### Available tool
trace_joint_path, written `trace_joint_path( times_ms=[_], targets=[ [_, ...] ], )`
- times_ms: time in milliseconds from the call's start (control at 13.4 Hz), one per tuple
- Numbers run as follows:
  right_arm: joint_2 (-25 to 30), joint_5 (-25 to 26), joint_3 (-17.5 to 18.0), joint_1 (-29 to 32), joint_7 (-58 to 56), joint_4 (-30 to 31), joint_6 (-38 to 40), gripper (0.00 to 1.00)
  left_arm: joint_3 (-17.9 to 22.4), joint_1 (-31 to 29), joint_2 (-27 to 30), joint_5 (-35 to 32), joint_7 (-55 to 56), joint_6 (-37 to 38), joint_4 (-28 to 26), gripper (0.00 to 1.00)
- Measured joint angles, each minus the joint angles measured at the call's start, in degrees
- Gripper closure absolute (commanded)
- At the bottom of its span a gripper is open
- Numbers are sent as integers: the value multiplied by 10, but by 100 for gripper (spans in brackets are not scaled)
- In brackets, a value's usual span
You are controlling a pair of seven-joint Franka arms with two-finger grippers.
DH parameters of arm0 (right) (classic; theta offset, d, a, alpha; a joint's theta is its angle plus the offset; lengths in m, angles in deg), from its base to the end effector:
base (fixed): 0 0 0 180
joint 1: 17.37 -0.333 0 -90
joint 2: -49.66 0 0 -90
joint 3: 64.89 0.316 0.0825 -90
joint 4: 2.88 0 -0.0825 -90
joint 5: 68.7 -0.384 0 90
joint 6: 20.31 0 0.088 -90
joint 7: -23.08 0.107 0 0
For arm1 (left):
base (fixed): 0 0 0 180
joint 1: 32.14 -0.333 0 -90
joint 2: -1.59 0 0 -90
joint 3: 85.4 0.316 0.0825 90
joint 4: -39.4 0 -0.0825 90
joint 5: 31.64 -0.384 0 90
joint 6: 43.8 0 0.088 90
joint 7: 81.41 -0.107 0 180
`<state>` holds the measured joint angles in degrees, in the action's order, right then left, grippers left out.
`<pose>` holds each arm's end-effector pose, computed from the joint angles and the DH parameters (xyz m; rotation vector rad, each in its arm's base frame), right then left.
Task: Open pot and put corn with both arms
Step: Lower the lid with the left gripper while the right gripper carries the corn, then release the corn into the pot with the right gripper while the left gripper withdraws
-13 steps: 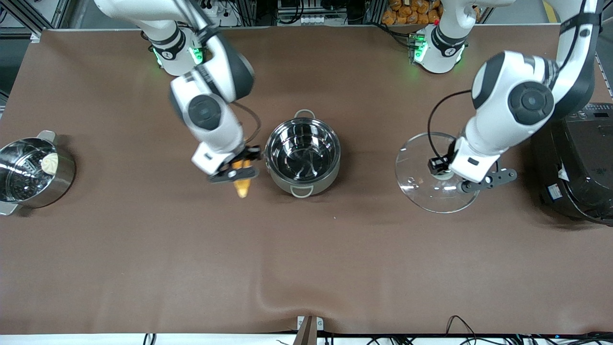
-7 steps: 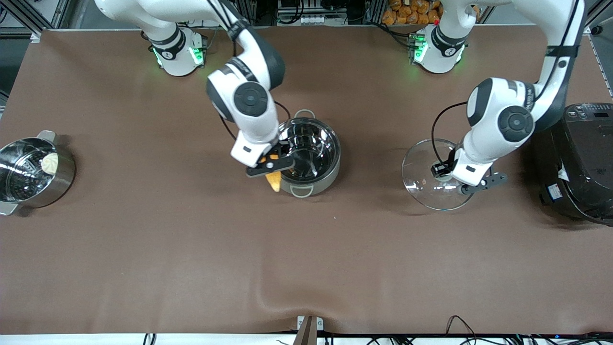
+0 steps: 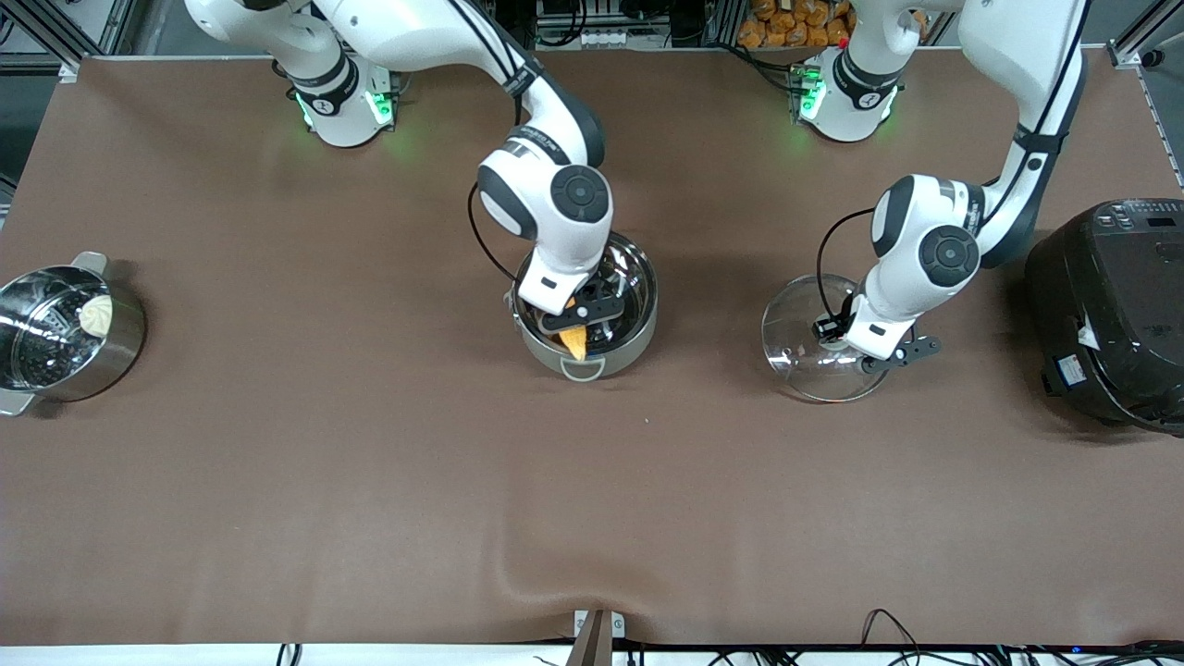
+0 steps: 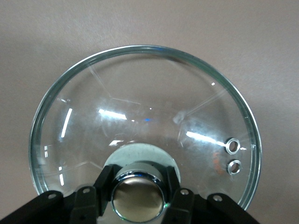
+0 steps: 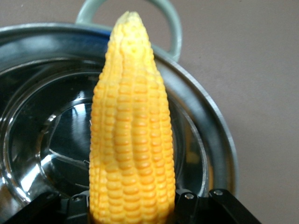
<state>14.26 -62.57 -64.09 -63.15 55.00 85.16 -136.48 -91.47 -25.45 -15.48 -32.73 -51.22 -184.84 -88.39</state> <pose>0.4798 0.4961 0.2830 2.9600 0.4581 -0.0667 0.5275 -0.1201 0.2326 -3.1009 -0.4570 0.1059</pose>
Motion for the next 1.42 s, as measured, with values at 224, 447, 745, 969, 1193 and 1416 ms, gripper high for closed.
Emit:
trace_joint_path(
  times_ms=[224,447,745,969,1193,1416],
  targets=[
    [-5,8,0,-10,9,-1,0,70,0,0,-4,0,0,-6,-9,100],
    [-7,20,0,-18,29,-2,0,67,0,0,-7,0,0,-6,-15,73],
    [-8,24,-1,-29,36,-3,2,35,0,0,-11,0,0,-7,-14,0],
    [-8,55,-1,-29,36,-4,2,0,0,-3,-5,0,0,-6,15,0],
    [-10,63,-1,-33,36,-4,2,0,1,-12,30,0,0,49,78,0],
    [-10,63,-1,-37,37,-4,2,0,2,-18,63,0,0,179,181,0]
  ],
)
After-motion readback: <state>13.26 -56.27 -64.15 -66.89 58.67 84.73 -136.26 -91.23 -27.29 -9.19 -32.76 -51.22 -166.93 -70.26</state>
